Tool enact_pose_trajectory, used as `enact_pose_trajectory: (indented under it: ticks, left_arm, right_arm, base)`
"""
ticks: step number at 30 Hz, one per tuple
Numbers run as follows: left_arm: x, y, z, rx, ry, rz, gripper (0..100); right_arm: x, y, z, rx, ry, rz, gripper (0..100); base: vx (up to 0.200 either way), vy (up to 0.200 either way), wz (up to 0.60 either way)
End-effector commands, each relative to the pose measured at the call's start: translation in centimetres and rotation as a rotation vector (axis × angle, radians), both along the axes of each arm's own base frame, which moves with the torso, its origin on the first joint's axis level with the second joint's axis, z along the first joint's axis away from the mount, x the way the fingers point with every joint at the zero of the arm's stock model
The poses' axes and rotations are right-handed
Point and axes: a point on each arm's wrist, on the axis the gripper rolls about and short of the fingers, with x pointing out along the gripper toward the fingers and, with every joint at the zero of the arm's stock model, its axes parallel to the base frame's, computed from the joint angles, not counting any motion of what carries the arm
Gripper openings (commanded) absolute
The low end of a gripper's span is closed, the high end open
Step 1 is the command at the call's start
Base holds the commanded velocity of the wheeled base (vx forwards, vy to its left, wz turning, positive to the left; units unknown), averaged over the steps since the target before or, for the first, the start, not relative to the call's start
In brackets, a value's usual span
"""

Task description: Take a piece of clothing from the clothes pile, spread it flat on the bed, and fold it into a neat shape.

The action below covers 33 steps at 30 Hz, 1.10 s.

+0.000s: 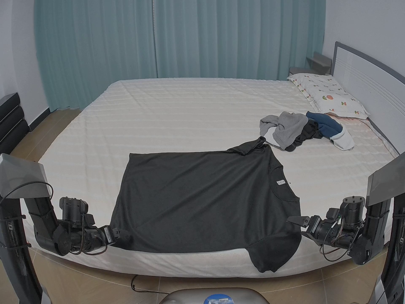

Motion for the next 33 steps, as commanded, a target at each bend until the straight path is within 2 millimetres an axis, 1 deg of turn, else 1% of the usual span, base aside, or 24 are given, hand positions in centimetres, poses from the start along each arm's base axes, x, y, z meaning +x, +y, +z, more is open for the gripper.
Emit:
enact_pose_trajectory:
  ticks: [1, 21, 22, 27, 30, 33]
  left_arm:
    - [-0.06, 0.03, -0.26, 0.001, 0.010, 0.001, 100]
    - [0.70, -0.26, -0.67, 0.031, 0.003, 0.011, 100]
    - [0.70, -0.26, -0.67, 0.030, 0.003, 0.012, 0]
    - [0.66, -0.25, -0.65, 0.029, 0.006, 0.019, 0]
    - [0.30, 0.13, -0.67, 0.052, 0.020, 0.062, 0]
    - [0.18, 0.44, -0.50, 0.039, 0.024, 0.103, 0]
  right_arm:
    - [0.06, 0.05, 0.03, 0.001, -0.007, 0.002, 100]
    - [0.24, 0.04, -0.08, 0.000, -0.010, 0.000, 100]
    - [0.24, 0.04, -0.08, 0.001, -0.009, -0.001, 100]
    - [0.24, 0.04, -0.08, 0.000, -0.010, 0.000, 100]
    - [0.25, -0.04, -0.08, 0.000, -0.010, -0.003, 100]
    - [0.32, -0.04, -0.14, 0.000, -0.010, -0.003, 100]
  base:
    - [0.000, 0.000, 0.00]
    - [0.000, 0.000, 0.00]
    - [0.000, 0.000, 0.00]
    - [0.000, 0.000, 0.00]
    - [0.000, 0.000, 0.00]
    - [0.000, 0.000, 0.00]
